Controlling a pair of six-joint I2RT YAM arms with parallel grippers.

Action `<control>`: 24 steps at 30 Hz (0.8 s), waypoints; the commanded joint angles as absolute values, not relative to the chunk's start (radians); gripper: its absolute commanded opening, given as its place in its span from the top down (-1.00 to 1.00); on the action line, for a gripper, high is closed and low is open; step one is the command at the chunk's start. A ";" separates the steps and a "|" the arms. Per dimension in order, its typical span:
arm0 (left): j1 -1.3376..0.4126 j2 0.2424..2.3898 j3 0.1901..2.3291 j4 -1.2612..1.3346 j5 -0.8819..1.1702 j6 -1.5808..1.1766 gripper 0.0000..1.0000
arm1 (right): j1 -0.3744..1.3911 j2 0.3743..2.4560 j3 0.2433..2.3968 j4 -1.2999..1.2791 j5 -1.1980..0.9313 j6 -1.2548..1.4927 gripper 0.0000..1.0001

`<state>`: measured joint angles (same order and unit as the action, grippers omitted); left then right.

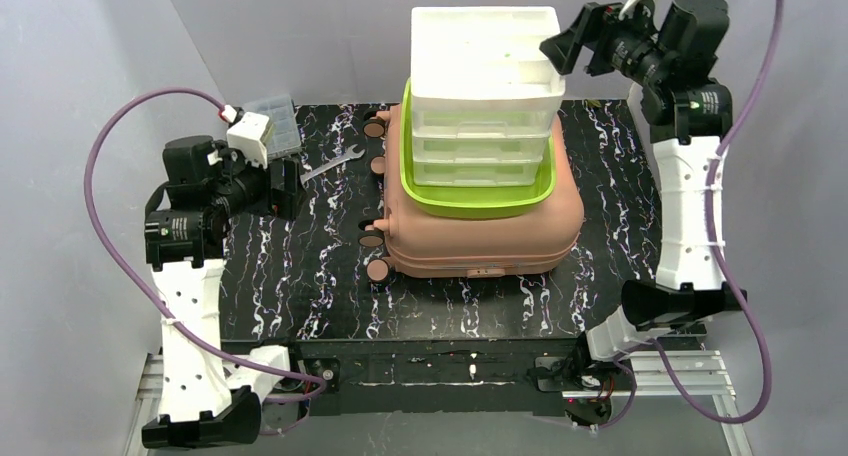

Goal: Open, take out, and arrange the luggage
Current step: Position the luggage at the center of the board.

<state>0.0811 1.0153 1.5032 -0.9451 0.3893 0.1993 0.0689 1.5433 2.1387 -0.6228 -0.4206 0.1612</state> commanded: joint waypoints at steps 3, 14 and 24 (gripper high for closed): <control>0.086 0.929 1.408 -0.881 0.393 0.196 -0.99 | 0.188 1.588 2.215 -0.616 -0.230 0.102 -0.89; 0.108 1.028 1.563 -0.810 0.485 0.094 -0.99 | 0.241 1.382 1.966 -0.442 -0.213 0.059 -0.92; -0.027 1.275 1.894 -0.723 0.487 -0.108 -0.99 | 0.241 1.415 1.999 -0.470 -0.201 0.130 -0.58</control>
